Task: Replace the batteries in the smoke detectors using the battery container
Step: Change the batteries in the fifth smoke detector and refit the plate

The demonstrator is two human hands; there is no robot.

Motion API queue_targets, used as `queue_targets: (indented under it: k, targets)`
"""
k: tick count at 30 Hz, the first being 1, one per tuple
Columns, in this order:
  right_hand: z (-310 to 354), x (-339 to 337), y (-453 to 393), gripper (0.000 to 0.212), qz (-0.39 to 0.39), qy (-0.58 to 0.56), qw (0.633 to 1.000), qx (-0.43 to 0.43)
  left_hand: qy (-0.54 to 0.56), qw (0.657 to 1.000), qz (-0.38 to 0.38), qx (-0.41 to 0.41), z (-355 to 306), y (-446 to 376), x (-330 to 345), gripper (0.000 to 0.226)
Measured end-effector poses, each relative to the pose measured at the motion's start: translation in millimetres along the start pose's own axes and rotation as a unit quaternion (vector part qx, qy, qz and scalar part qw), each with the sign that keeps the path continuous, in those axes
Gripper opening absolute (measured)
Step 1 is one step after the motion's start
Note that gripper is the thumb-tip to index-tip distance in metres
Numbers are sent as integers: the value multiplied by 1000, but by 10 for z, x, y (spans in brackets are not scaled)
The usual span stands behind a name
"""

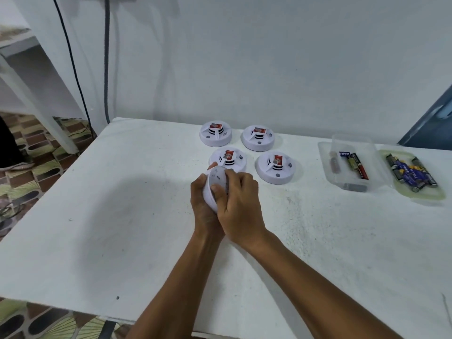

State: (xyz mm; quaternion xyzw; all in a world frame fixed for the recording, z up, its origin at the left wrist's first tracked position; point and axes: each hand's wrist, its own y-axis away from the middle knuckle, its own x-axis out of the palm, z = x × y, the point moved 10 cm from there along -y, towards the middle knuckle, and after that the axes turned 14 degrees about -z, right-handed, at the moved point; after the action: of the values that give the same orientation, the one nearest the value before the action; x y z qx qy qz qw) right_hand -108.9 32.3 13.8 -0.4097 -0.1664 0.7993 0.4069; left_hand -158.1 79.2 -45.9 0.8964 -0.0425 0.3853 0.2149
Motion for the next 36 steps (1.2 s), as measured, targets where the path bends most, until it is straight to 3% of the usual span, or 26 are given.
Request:
queue_targets:
  k: [3,7,12,23,36]
  targets:
    - [-87,159,3,65,109,-2,994,31,55,997,15,-47,75,-11,-50,47]
    - [-161,282,-179,40,281,-107,952,60,62,992,8,-112,138,-125,-143,54]
    - [-213,301,-366,60,388,-20,920,50,30,991,-18,-129,202,-180,-165,50]
    - [-238,269,-282,56,339,-45,937,67,66,995,-13,-78,191,-169,-195,56]
    - [-352,218,-144,49,291,-70,947,119,75,993,-35,-79,221,-107,-150,55]
